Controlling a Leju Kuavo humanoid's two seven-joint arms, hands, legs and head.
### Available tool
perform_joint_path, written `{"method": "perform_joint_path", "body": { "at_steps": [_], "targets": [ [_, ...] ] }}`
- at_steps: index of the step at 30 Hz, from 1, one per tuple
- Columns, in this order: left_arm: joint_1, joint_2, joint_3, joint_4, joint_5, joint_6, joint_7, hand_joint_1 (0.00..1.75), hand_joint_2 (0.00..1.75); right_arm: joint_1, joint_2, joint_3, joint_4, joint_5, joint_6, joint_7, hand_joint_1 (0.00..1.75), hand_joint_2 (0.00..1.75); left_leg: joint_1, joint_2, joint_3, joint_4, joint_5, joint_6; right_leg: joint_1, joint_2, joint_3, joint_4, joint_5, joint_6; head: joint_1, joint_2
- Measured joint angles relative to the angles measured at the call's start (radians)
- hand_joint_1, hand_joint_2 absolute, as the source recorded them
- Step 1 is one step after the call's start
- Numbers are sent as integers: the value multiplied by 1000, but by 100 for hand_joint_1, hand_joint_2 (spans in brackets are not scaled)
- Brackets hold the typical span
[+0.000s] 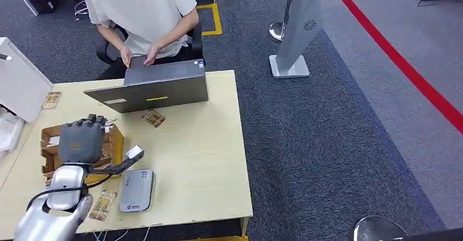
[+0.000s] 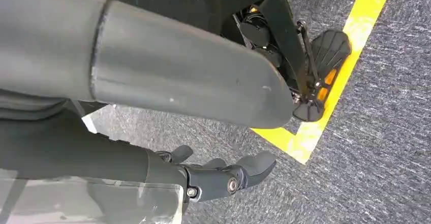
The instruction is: Pass the card to the sensor for recognition and then transmit it.
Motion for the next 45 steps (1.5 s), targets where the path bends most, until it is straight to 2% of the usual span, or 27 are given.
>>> {"method": "perform_joint_path", "body": {
  "at_steps": [3,7,13,24,25,26,27,28,33,38,45],
  "targets": [
    [5,-15,-54,-24,0,-6,17,175,175,0,1,-4,0,-9,0,-1,0,0,0,0,0,0,0,0,0,0,0,0,0,0,0,0],
    [28,-31,-89,-48,0,-9,20,175,175,0,1,-11,0,-17,-2,-3,0,0,0,0,0,0,0,0,0,0,0,0,0,0,0,0],
    [82,-51,-120,-103,0,-90,54,175,175,0,8,-28,0,-48,-8,-14,0,0,0,0,0,0,0,0,0,0,-1,0,0,0,0,0],
    [101,-58,-134,-125,0,-105,66,175,175,0,10,-35,0,-52,-9,-17,0,0,0,0,-1,0,0,0,0,0,-1,0,0,0,0,0],
    [113,-59,-141,-140,0,-119,74,175,175,0,11,-38,0,-55,-11,-19,0,0,0,0,-1,0,0,0,0,0,0,0,0,0,0,0],
    [174,-63,-156,-196,0,-163,107,175,175,0,17,-51,0,-72,-13,-27,0,0,0,0,-1,0,0,1,0,0,-1,0,0,0,0,0],
    [238,-61,-195,-265,0,-177,151,175,175,0,25,-66,0,-88,-19,-32,0,0,0,0,-1,0,-1,1,0,0,-1,0,-1,2,0,0],
    [250,-60,-205,-280,0,-178,158,175,175,0,26,-66,0,-88,-21,-32,0,0,0,0,-1,0,-1,1,0,-1,-1,0,-1,2,0,0],
    [274,-65,-219,-301,0,-187,147,175,175,0,29,-66,0,-88,-29,-32,0,0,0,0,-1,0,-1,1,0,-1,0,0,-1,2,0,0],
    [298,-90,-219,-301,0,-186,127,175,175,0,30,-66,0,-88,-35,-30,0,0,0,0,-1,0,-1,1,0,-1,0,0,-1,2,0,0],
    [310,-104,-218,-288,0,-186,132,175,175,0,30,-66,0,-88,-40,-28,0,0,0,0,-1,0,-1,1,0,-1,0,0,-1,2,0,0]
  ]
}}
